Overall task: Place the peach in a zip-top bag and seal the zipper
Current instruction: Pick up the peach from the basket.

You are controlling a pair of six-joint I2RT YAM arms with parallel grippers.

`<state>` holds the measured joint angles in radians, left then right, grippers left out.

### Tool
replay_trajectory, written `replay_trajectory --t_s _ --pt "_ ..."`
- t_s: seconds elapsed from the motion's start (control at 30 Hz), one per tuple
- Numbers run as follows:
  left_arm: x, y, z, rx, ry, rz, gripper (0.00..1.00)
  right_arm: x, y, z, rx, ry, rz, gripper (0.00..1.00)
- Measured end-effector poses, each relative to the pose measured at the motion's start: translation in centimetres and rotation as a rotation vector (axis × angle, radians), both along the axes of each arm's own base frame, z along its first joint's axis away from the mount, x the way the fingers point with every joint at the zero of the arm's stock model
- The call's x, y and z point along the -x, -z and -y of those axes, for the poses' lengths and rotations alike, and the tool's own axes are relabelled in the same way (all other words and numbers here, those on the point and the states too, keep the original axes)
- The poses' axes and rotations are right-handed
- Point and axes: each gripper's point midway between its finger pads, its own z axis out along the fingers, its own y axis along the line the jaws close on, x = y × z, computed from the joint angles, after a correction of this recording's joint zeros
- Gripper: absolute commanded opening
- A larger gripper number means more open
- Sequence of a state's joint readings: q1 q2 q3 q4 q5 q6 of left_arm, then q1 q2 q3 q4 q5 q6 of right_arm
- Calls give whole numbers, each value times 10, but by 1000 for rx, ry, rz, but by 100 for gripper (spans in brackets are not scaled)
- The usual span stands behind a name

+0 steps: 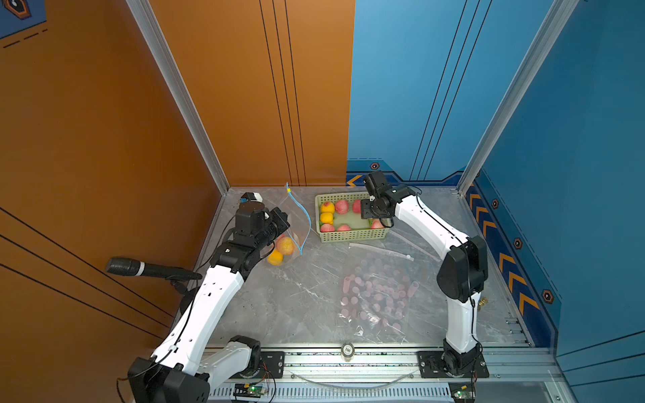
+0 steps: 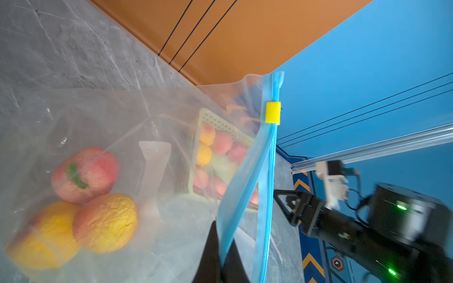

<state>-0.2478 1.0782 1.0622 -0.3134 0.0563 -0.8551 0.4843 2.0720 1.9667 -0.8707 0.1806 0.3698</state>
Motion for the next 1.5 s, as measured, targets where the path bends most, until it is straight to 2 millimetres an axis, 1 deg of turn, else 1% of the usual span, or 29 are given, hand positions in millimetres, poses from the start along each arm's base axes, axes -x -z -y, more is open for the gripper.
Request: replay_trajectory --t_s 0.1,0.2,0.3,0.5,0.7,0.87,1.07,1.33,1.5 --pt "0 1 1 7 4 5 0 -14 20 5 35 17 -43 65" --pt "2 19 2 4 7 -31 0 -22 32 12 57 36 -72 66" --pt "4 33 2 1 12 -63 0 -23 42 19 80 49 -98 67" --pt "7 39 7 1 29 -66 0 -20 62 25 113 57 -152 68" --pt "9 52 8 10 27 -88 0 -21 83 30 130 65 -190 68" --pt "9 52 10 24 28 -86 0 -23 97 33 134 71 -216 68" --pt "9 51 11 37 25 -88 0 -29 112 28 120 61 -236 67" --pt "10 52 14 38 36 -91 0 -41 113 18 100 23 -220 70" --pt "10 52 15 37 39 -91 0 -43 123 17 109 14 -229 70"
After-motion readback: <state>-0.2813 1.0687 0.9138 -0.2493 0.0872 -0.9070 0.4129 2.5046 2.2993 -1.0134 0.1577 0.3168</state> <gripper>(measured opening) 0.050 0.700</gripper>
